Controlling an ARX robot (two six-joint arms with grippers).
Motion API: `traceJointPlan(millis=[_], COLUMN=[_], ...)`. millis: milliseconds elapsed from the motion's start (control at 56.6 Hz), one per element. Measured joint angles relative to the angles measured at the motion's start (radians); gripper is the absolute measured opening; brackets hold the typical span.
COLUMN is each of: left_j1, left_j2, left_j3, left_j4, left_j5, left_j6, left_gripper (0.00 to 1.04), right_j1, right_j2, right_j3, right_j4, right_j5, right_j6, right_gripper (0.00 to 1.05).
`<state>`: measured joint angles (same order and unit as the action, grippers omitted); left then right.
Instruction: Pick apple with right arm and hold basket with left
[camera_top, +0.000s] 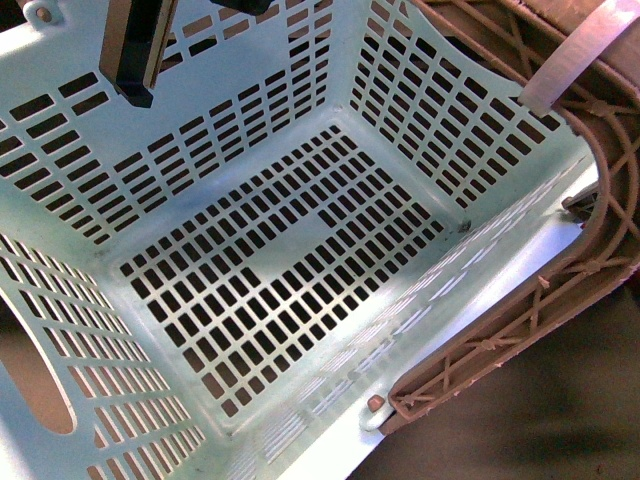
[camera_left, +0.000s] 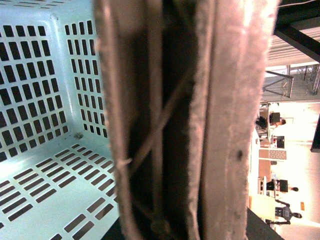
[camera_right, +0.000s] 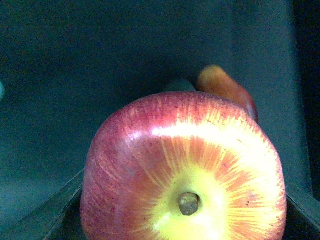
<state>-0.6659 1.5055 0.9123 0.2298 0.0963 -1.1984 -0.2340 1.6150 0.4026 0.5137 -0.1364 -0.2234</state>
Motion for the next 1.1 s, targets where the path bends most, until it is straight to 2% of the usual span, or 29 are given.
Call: traceJointPlan(millis=[141,230,301,513,795,1043,1061,1096], left_j1=[0.000,0.000,0.000,0.000,0.000,0.000,0.000,0.000], left_j2=[0.000,0.000,0.000,0.000,0.000,0.000,0.000,0.000], left_j3=[0.000,0.000,0.000,0.000,0.000,0.000,0.000,0.000], left_j4=[0.000,0.000,0.000,0.000,0.000,0.000,0.000,0.000], left_j5=[0.000,-0.021,-0.019,0.000,0.000,0.000,-0.001,-0.001], left_j6=[0.000,-0.011,0.010,0.001,0.002,0.001,0.001,0.001], left_gripper=[0.16,0.16,0.16,0.16,0.16,0.16,0.16,0.16], right_j1=[0.109,0.217,0.298,0.489,0.555,0.602,0.605,0.608], right_j2=[-0.245,-0.391,-0.456,-0.497,-0.318,-0.242,-0.242,-0.242], right_j3=[0.003,0.017,0.039,0.103,0.108,0.108,0.109,0.109], right_j4=[-0.117,-0.156,-0.169,-0.185,-0.086,-0.061,-0.060,-0.060], right_j5=[0.018,0.098,0.159,0.235,0.272,0.280,0.280,0.282], right_j6=[0.026,0.037,0.041,0.058,0.108,0.176,0.176,0.179], right_gripper=[0.80,0.80,0.80,0.80,0.80,0.80,0.81,0.90])
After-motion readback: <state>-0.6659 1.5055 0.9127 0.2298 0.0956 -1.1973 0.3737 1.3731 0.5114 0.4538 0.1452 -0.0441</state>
